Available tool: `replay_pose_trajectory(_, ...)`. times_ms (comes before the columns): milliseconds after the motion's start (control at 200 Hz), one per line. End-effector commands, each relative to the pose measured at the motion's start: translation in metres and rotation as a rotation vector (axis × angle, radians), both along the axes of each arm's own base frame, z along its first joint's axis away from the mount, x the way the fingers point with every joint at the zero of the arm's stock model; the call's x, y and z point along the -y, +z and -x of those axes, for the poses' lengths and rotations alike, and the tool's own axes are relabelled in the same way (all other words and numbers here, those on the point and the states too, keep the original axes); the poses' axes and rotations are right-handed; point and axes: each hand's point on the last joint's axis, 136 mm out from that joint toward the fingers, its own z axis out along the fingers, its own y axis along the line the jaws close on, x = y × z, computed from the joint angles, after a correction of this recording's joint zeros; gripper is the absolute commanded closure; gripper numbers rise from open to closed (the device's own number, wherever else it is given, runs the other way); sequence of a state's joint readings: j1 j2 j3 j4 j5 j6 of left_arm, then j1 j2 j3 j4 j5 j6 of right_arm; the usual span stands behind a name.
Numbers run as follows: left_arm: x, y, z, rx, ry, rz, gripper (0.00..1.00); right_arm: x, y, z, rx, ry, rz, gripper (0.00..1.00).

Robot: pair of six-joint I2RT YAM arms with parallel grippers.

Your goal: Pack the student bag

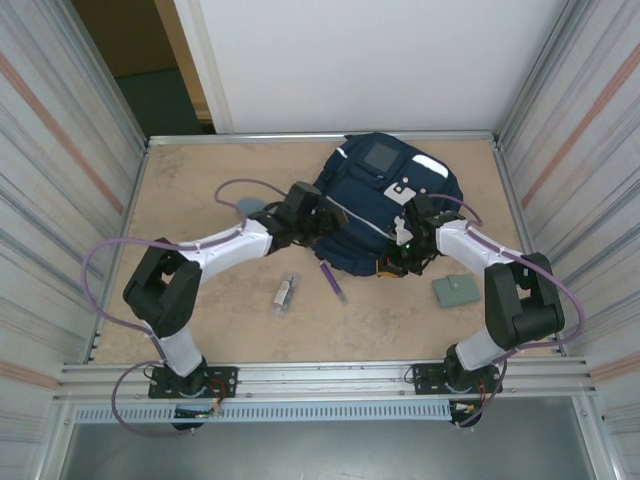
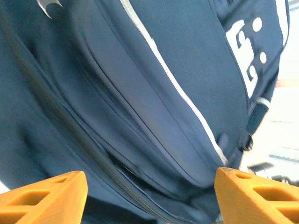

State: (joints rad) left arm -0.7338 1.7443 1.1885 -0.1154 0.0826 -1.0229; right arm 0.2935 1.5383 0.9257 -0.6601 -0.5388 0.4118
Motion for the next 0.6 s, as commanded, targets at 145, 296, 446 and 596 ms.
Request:
replay_pose_trajectory(145,0.032,-0.039,-0.010,-0.064,0.130,-0.012,0.23,-0.027,0.024,0.001,0.039,0.057,-0.182,1.00)
replay_pose_trajectory(296,0.026,-0.066,-0.015,-0.070,0.258,-0.058,0.25,-0.029,0.020,0.006,0.023,0.060,-0.202,1.00)
replay_pose_trajectory(446,0.008,-0.078,-0.016,-0.029,0.326,-0.086,0.67,-0.022,0.017,0.008,0.013,0.054,-0.164,1.00)
replay_pose_trajectory(596,-0.016,-0.065,-0.021,0.040,0.336,-0.177,1.00,0.019,0.004,0.005,-0.037,-0.038,0.002,1.00)
